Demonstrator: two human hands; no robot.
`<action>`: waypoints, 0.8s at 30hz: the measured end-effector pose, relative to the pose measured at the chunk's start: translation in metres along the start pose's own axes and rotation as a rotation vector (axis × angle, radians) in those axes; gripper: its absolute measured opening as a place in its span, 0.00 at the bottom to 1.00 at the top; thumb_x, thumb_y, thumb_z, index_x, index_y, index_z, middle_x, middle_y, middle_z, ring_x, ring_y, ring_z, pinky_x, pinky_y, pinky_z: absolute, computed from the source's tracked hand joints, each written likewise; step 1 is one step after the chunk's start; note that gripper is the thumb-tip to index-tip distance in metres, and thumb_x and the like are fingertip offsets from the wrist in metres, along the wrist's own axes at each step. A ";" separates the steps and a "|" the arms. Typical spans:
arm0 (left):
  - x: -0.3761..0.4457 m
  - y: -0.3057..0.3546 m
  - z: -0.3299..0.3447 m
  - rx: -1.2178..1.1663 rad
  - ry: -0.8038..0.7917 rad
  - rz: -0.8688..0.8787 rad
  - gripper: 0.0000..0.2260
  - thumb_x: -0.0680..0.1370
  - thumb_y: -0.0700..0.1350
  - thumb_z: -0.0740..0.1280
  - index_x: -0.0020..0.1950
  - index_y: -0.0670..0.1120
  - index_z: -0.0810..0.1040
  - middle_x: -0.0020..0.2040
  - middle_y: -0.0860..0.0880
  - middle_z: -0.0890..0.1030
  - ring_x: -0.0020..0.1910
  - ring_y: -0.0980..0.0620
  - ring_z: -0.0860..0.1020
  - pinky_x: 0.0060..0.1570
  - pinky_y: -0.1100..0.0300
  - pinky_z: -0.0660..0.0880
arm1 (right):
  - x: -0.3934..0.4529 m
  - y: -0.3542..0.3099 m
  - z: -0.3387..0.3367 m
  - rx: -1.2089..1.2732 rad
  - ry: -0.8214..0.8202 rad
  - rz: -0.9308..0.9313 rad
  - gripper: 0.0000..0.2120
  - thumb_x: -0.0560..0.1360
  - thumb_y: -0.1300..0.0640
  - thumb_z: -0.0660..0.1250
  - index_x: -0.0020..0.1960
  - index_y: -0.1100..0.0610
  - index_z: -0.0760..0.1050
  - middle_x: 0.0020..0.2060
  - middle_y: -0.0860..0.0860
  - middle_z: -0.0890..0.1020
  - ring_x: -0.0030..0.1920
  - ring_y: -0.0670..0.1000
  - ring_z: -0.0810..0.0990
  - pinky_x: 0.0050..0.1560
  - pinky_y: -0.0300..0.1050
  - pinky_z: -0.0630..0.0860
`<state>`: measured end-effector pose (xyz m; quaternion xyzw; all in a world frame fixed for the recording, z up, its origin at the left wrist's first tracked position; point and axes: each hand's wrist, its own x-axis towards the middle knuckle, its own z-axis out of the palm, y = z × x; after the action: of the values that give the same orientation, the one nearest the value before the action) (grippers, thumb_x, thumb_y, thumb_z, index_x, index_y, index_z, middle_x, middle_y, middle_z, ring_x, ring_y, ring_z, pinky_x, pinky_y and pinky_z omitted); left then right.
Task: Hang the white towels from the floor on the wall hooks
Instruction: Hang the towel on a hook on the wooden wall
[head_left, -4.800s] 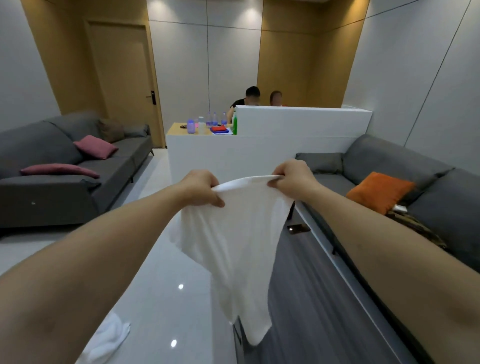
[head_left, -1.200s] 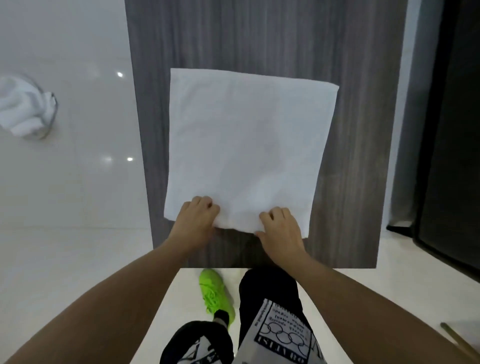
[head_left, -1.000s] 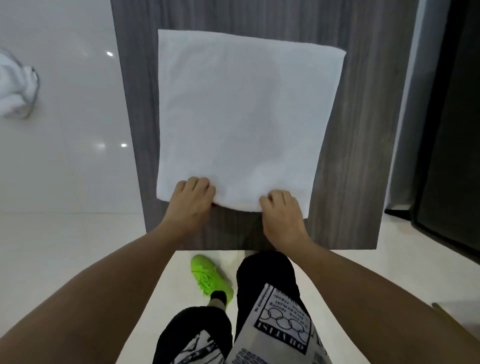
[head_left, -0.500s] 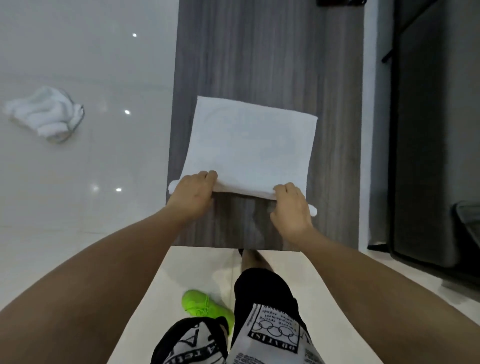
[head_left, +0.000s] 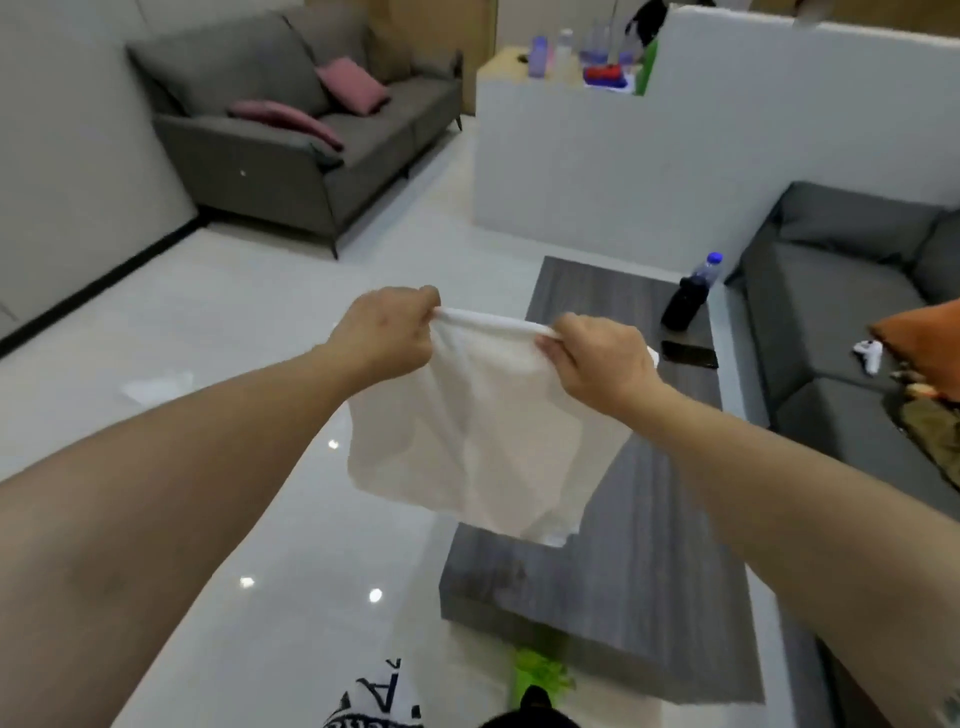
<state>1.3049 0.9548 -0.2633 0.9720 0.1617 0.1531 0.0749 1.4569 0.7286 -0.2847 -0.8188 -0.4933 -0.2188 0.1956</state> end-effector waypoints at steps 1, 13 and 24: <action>-0.013 -0.014 -0.024 0.025 0.056 0.012 0.03 0.74 0.42 0.58 0.44 0.48 0.70 0.37 0.48 0.77 0.37 0.44 0.73 0.36 0.55 0.66 | 0.015 -0.021 -0.008 0.015 0.034 -0.048 0.12 0.78 0.51 0.64 0.42 0.59 0.73 0.29 0.53 0.76 0.28 0.59 0.74 0.27 0.44 0.65; -0.194 -0.191 -0.252 0.283 0.466 -0.328 0.10 0.80 0.51 0.61 0.44 0.47 0.75 0.40 0.46 0.81 0.39 0.41 0.77 0.37 0.54 0.70 | 0.175 -0.320 -0.026 0.197 0.185 -0.458 0.11 0.80 0.57 0.62 0.43 0.62 0.75 0.34 0.56 0.78 0.34 0.60 0.75 0.30 0.50 0.71; -0.402 -0.310 -0.386 0.582 0.526 -0.777 0.13 0.79 0.49 0.65 0.39 0.44 0.73 0.35 0.43 0.79 0.35 0.40 0.76 0.34 0.57 0.64 | 0.240 -0.623 0.004 0.609 0.174 -0.958 0.09 0.78 0.51 0.65 0.46 0.57 0.76 0.25 0.54 0.77 0.26 0.61 0.75 0.26 0.44 0.66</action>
<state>0.7285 1.1468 -0.0705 0.7502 0.5576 0.3011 -0.1887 1.0013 1.1760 -0.0909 -0.3898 -0.8320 -0.1979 0.3415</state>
